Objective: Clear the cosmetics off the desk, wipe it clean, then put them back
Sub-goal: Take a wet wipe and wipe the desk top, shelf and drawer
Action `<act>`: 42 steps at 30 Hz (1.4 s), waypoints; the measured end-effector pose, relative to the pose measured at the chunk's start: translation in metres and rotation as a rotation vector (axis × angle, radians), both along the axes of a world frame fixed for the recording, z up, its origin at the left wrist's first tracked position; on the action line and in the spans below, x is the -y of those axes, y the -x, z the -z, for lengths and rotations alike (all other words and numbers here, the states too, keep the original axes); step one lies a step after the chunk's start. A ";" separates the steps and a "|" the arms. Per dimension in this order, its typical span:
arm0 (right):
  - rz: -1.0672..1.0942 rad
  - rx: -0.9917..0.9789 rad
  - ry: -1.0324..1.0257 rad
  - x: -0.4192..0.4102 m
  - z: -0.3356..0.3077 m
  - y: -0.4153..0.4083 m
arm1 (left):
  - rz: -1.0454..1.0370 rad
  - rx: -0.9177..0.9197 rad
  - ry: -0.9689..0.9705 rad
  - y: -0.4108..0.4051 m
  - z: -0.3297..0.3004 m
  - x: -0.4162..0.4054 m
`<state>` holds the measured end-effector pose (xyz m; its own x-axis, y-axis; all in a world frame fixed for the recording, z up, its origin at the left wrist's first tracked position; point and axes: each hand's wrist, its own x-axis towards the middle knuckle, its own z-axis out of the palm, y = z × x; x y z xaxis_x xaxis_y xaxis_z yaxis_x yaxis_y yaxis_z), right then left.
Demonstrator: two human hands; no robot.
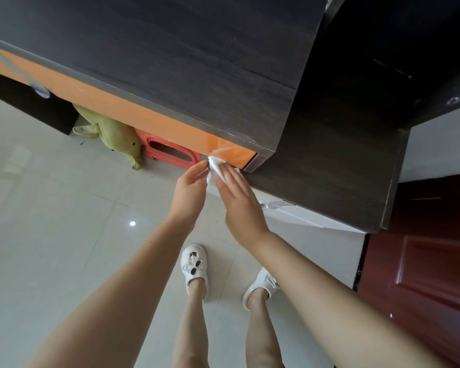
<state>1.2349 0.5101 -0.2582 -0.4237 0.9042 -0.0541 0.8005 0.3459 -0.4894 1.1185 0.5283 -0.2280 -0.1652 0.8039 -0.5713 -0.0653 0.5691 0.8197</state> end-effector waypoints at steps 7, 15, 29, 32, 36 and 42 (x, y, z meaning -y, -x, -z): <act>-0.158 0.007 0.007 -0.006 -0.005 -0.025 | -0.010 -0.288 0.003 0.001 0.004 0.015; 0.452 0.201 0.117 0.052 -0.018 -0.194 | 0.423 -0.492 -0.414 -0.075 0.001 0.041; 0.357 0.375 0.216 -0.101 -0.020 -0.261 | 0.632 -0.897 -0.541 -0.132 0.022 -0.023; 0.283 0.416 0.140 -0.042 -0.017 -0.258 | 0.629 -1.017 -0.532 -0.151 0.028 -0.041; -0.062 0.446 0.098 0.034 -0.012 -0.266 | 0.645 -1.108 -0.486 -0.165 0.032 -0.049; 0.188 0.412 0.165 -0.085 -0.015 -0.317 | 0.643 -1.176 -0.512 -0.166 0.034 -0.048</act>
